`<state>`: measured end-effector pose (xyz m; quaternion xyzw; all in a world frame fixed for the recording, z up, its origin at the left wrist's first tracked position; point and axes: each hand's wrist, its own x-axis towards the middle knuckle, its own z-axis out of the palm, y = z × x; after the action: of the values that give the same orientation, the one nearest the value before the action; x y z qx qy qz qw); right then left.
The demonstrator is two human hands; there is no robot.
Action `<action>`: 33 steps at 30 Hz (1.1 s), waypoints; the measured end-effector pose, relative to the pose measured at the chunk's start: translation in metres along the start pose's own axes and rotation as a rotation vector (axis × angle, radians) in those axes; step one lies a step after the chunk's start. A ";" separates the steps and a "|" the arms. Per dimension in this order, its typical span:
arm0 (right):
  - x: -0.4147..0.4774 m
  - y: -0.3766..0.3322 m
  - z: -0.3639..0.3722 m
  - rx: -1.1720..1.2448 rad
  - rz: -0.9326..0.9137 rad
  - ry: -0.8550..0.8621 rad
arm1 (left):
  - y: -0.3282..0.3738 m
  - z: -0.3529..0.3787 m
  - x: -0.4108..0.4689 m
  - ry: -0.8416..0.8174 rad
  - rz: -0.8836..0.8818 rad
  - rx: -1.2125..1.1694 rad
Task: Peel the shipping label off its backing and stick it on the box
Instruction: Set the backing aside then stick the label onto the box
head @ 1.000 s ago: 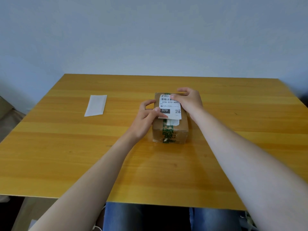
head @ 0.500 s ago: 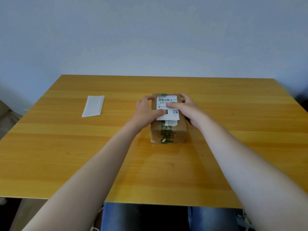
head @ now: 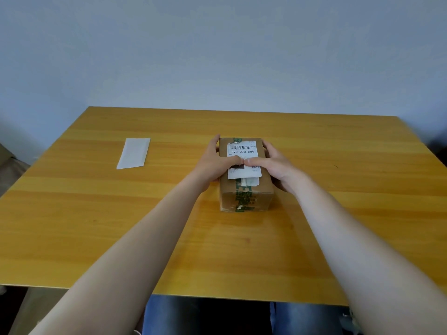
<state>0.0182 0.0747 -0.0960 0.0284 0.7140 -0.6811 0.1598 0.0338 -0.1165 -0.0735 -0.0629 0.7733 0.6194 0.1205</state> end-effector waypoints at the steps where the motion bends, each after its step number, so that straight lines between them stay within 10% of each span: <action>1: 0.000 0.001 0.000 0.006 0.000 0.007 | 0.000 0.000 0.000 0.004 0.001 -0.002; 33: 0.007 -0.015 0.012 -0.105 0.042 0.251 | -0.003 0.006 0.026 0.208 -0.095 0.141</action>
<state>0.0098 0.0609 -0.0834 0.1197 0.7623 -0.6304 0.0849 0.0099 -0.1100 -0.0845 -0.1547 0.8193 0.5472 0.0729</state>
